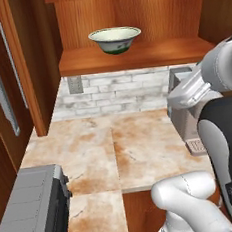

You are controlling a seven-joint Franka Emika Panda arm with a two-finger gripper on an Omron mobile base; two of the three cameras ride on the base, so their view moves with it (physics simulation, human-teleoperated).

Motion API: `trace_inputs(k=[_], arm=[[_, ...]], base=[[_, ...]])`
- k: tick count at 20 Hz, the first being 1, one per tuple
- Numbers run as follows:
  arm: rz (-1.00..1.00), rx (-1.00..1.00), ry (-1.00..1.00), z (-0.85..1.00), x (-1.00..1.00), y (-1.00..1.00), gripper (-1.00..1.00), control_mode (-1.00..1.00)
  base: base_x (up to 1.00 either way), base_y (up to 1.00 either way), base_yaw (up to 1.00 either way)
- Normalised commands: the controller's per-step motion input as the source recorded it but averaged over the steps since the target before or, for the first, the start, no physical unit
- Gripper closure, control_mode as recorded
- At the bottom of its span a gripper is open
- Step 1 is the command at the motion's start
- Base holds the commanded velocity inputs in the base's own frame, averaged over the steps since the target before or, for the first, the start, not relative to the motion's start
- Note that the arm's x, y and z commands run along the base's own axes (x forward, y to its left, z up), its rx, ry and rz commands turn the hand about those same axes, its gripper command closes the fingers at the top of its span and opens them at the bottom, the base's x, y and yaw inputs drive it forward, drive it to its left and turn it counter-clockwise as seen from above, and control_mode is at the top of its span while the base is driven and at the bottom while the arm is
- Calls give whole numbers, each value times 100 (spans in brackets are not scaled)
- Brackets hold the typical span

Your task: Move the bowls from the cabinet to the plates on the dining table.

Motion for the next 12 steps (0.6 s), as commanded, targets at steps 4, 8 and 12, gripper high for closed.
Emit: trace_inputs(k=[4, 8, 12], arm=[[0, -1, 0, 4, 15, 19, -100, -100], [0, -2, -2, 7, 12, 17, -100, -100], [0, -1, -1, 11, 15, 9, -100, -100]], base=[[0, 0, 0], [0, 0, 0], [0, 0, 0]])
